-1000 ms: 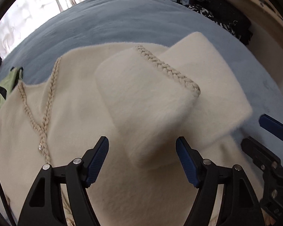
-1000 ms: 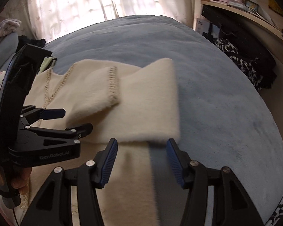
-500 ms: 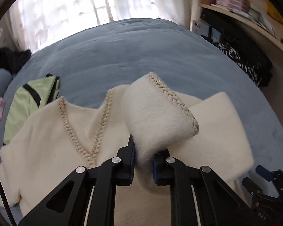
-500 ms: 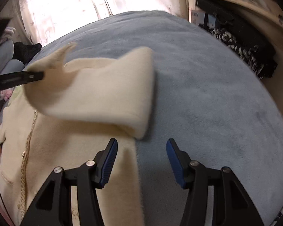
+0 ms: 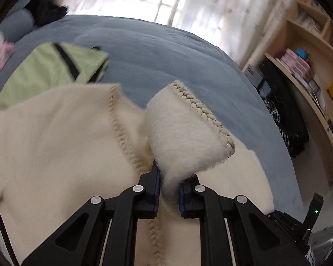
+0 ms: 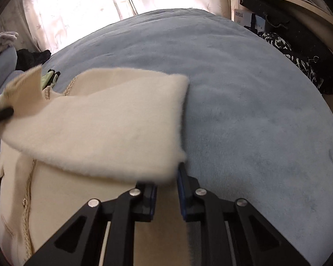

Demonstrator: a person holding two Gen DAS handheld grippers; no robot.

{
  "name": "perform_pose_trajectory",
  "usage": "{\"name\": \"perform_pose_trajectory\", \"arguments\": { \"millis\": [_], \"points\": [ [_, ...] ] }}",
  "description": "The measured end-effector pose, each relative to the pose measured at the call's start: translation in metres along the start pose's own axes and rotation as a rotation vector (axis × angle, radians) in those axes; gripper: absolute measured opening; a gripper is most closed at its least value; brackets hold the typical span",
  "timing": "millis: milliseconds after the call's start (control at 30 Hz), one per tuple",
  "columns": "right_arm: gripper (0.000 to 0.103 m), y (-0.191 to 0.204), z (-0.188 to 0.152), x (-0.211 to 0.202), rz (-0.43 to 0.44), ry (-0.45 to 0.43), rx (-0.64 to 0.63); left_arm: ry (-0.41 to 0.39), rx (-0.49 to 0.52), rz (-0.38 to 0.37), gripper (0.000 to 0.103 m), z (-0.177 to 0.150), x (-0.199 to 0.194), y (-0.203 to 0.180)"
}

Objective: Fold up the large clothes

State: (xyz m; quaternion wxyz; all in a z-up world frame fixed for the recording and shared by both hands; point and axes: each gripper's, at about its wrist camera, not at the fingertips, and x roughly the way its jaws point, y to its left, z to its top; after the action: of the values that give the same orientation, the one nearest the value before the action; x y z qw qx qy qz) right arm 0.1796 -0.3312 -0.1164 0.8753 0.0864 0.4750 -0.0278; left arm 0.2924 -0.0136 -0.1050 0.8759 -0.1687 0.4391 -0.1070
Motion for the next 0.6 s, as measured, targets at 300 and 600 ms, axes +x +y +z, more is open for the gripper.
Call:
{"name": "perform_pose_trajectory", "arguments": {
  "millis": [300, 600],
  "points": [
    [0.017, 0.004, -0.009, 0.009, -0.017, 0.087, -0.077, 0.13, -0.2, -0.086, 0.037, -0.051, 0.026, 0.085],
    [0.069, -0.014, 0.005, -0.023, 0.292, 0.058, -0.02, 0.19, -0.104, -0.092, 0.071, -0.019, 0.034, 0.094]
  ]
}}
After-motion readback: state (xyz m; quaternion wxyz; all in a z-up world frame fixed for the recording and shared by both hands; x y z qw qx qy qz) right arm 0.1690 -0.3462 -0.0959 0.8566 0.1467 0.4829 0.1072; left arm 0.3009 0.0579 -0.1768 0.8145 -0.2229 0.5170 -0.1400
